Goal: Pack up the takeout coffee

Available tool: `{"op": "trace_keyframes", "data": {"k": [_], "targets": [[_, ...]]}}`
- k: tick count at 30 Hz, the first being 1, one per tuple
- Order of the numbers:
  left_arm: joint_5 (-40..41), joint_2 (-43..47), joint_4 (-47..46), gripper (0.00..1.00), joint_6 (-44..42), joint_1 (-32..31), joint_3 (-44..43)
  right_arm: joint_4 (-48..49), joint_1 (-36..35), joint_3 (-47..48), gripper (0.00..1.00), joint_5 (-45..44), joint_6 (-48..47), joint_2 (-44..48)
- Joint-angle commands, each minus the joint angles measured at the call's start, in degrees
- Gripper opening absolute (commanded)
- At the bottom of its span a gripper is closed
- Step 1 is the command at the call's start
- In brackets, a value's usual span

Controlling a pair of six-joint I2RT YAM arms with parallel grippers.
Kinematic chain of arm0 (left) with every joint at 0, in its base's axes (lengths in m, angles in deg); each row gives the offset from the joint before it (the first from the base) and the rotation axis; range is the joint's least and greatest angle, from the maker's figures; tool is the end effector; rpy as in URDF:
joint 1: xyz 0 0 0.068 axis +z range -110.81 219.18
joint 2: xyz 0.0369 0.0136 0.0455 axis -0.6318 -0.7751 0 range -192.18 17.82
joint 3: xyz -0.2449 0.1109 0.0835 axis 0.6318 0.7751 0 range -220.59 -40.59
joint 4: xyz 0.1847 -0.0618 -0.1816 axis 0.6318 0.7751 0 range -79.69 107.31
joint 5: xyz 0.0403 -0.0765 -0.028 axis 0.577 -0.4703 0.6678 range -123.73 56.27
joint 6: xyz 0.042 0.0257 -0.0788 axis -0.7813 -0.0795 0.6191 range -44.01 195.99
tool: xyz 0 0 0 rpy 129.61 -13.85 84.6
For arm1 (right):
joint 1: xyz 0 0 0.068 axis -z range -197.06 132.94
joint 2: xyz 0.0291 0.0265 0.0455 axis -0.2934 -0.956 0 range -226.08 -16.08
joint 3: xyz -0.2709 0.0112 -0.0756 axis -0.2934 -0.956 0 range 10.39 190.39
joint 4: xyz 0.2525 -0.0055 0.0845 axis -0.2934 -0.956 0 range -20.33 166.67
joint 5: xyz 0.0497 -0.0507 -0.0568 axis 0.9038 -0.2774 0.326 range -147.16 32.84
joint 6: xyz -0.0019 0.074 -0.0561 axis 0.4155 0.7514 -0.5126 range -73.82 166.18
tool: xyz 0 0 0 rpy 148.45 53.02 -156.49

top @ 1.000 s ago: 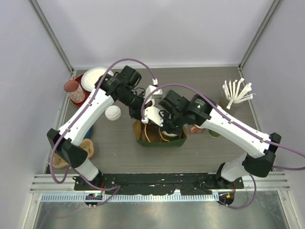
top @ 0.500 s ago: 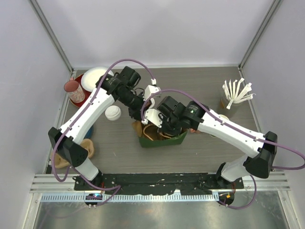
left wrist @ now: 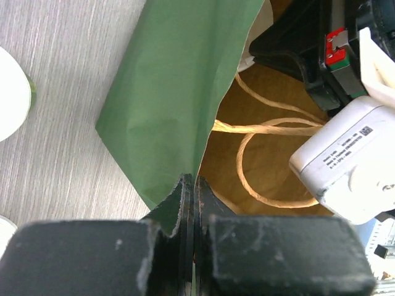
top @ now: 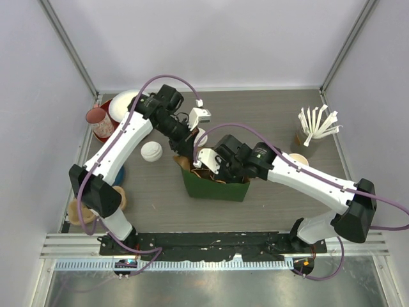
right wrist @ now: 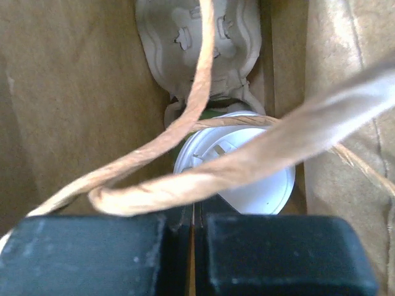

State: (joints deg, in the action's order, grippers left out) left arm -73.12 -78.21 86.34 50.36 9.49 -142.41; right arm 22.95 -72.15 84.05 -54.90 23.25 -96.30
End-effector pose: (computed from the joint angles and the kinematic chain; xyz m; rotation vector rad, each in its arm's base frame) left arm 0.2677 -0.2137 0.3395 1.3845 2.2835 -0.9698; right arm 0.1731 0.2537 0.2766 -1.6745 2.0452 0.2444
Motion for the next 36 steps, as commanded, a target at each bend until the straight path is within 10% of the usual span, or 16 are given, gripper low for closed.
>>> {"op": "trace_keyframes", "data": {"k": [1,8,22,36], "targets": [[0.29,-0.92,19.24,0.00,1.45,-0.01,-2.59,4.14,0.95,-2.21,0.01,3.01,4.04,2.18],[1.25,-0.30,19.24,0.00,3.21,-0.45,-3.47,5.55,2.71,-5.02,0.02,3.80,6.41,2.53],[4.77,-0.12,19.24,0.03,4.27,-4.50,-4.79,3.44,2.71,-1.07,0.44,3.45,6.94,3.76],[9.51,-1.27,19.16,0.02,4.80,-5.29,-8.13,0.71,2.62,2.97,0.63,4.07,8.08,5.34]]}}
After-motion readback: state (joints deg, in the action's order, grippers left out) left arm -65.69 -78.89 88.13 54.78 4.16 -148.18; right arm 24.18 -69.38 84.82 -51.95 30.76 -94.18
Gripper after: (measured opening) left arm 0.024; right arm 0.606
